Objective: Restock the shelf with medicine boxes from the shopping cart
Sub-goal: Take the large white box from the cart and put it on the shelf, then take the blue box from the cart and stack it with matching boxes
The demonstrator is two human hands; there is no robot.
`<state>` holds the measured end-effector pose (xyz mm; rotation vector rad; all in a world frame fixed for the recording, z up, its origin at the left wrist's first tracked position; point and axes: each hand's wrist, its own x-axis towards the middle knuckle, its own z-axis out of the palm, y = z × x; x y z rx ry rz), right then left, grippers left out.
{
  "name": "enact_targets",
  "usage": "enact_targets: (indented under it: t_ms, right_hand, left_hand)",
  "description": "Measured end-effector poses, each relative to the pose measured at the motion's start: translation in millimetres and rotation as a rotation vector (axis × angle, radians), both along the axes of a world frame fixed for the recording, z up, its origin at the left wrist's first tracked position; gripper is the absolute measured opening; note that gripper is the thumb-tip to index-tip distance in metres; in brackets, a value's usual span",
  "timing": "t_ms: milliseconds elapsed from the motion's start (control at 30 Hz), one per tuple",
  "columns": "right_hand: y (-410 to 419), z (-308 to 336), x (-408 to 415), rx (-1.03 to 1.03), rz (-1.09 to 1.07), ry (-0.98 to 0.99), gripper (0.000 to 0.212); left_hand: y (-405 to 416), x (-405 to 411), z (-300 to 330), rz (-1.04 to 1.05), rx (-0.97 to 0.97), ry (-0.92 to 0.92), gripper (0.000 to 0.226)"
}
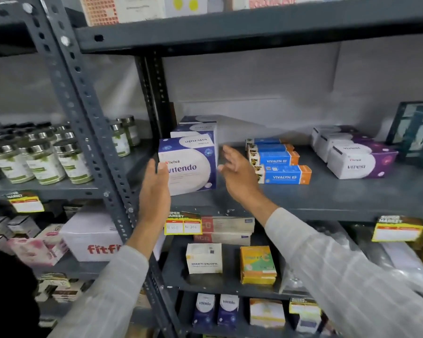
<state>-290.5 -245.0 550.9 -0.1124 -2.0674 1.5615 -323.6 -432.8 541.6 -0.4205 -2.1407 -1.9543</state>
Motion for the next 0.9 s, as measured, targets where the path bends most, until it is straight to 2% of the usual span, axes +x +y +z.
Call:
enact_targets:
  t_ms: [67,100,200,267,400,533,633,767,900]
  right_hand:
    - [17.3,-14.5,37.8,-0.017,-0.04,0.141,0.037]
    - [27.9,-25.8,59.4,-0.031,-0.041,0.204,0.031]
    - [65.4,-70.9,132.1,-0.095,-0.069,0.266,0.021]
    - [97.1,-106.1,181.2,-0.084,-0.143,0.221,0.019]
    - [180.9,-194.6,283.1,-0.008,-0.321,-0.093,0.016]
    - [255.9,-292.4,385.8,-0.03,-0.406,-0.492,0.017]
    - [292.3,-367.4,454.9,-0.035,-0.442,-0.843,0.016]
    - [305.4,-456.8,512.5,-0.023,-0.357,-1.139,0.019]
    - [308.8,-526.1,519.0,0.116,-0.204,-1.252,0.041]
  left_hand:
    - [12.2,23.0,-10.4,0.201,0.094,0.119,0.045]
    - [22.5,38.7,-17.0,0.236,0.144,0.188,0.038]
    - [70.2,90.3,-51.2,0.07,0.144,0.334,0.029]
    - [110.8,125.6,-88.9,-0.071,0.043,0.377,0.025]
    - [196.3,200.2,-187.0,-0.376,-0.327,0.304,0.027]
    - [263.4,273.7,-291.6,-0.764,-0.771,0.112,0.034]
    - [289.3,323.5,-355.5,-0.996,-1.02,0.045,0.042]
    - [306.5,360.2,-417.5,-1.099,-1.235,0.048,0.052]
    - [312.3,368.7,-451.4,-1.1,-1.372,0.052,0.063]
